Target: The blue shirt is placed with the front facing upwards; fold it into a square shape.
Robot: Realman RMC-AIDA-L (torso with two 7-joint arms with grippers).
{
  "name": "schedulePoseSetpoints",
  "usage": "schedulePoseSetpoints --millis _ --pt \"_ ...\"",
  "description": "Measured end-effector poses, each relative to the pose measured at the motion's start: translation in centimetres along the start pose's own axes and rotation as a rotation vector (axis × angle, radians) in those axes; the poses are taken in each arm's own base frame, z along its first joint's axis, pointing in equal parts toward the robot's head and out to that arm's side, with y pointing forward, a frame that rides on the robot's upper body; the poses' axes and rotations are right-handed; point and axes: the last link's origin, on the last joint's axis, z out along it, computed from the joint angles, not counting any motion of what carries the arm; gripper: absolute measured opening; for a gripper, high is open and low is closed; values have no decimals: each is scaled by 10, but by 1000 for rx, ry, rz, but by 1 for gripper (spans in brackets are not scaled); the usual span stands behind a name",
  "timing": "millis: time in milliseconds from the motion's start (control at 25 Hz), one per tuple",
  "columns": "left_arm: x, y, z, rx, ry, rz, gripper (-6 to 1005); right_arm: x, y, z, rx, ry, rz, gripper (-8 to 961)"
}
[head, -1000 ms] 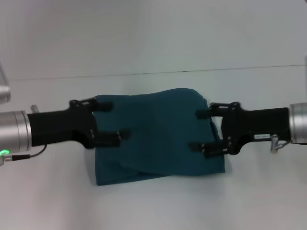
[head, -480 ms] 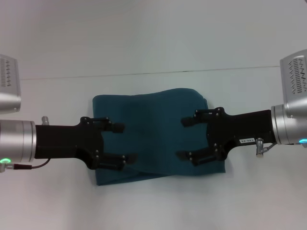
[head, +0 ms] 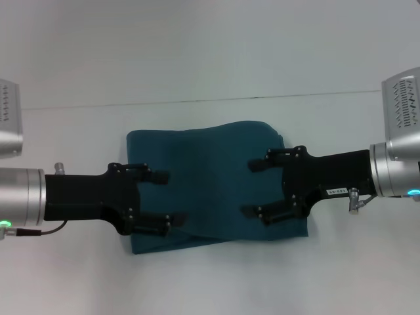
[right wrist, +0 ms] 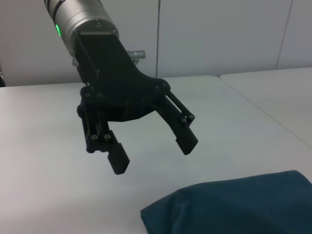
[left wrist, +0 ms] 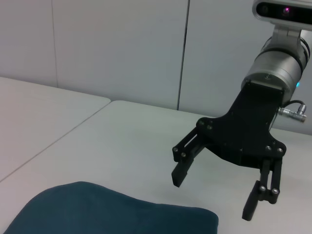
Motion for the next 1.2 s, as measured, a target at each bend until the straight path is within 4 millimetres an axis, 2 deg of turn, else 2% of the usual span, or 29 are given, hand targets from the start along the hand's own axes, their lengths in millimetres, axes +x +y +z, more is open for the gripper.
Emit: schedulePoseSetpoints --millis 680,1000,1200 --pt "-1 0 -1 5 1 -8 876 -1 7 -1 -44 -13 -4 916" --pt "-9 -4 -13 47 -2 -34 876 -11 14 15 -96 -42 -28 917" --pt "-11 -2 -15 40 0 -37 876 -13 14 18 -96 -49 -32 916"
